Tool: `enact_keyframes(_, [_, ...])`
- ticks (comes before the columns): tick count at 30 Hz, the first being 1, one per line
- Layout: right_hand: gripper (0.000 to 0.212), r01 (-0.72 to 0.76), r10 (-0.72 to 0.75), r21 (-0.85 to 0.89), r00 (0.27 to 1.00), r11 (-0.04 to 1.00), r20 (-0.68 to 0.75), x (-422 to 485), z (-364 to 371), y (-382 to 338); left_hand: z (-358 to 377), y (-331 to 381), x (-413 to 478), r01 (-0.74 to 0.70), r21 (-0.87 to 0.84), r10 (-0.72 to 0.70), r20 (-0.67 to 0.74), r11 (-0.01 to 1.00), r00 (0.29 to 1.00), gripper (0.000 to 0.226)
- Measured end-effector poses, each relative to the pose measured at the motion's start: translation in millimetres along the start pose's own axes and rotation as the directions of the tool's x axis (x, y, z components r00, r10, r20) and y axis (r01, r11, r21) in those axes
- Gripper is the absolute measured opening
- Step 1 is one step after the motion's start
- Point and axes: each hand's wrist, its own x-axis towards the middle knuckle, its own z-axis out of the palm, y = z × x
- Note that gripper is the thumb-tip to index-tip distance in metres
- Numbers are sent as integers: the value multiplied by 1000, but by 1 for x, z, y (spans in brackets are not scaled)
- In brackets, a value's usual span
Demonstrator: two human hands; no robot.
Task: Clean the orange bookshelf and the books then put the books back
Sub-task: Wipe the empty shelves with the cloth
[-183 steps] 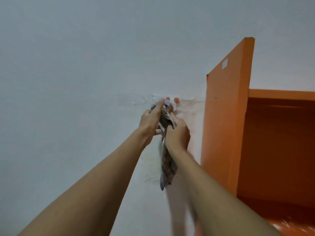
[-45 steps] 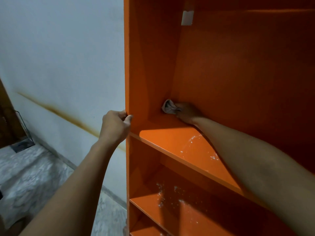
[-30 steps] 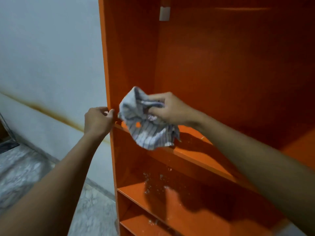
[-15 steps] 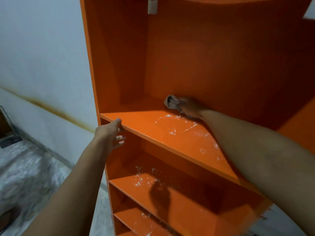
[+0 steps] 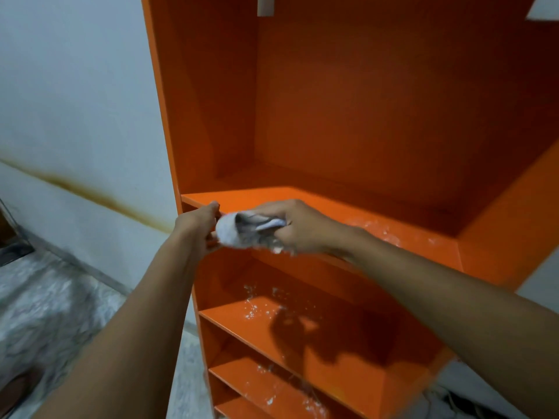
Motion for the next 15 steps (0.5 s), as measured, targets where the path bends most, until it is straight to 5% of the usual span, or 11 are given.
enact_keyframes(4, [59,60,-60,7,994,998,87,-20,13,-28,-1,6,-7,-20,111,22,-20,994,1000,51])
enact_keyframes(8, [47,25,-10,60,971,998,-237,-15,-38,-38,4,-2,-13,-32,56,27,91,998,996,47])
enact_keyframes(12, [24,-224,188,0,816,975,-547,-6,-110,-12,13,-4,-20,-20,19,19,56,1000,998,35])
enact_keyframes(15, [20,-533,338,-115,673,838,-658,4,-145,19,13,-4,-19,-13,35,11,61,999,998,27])
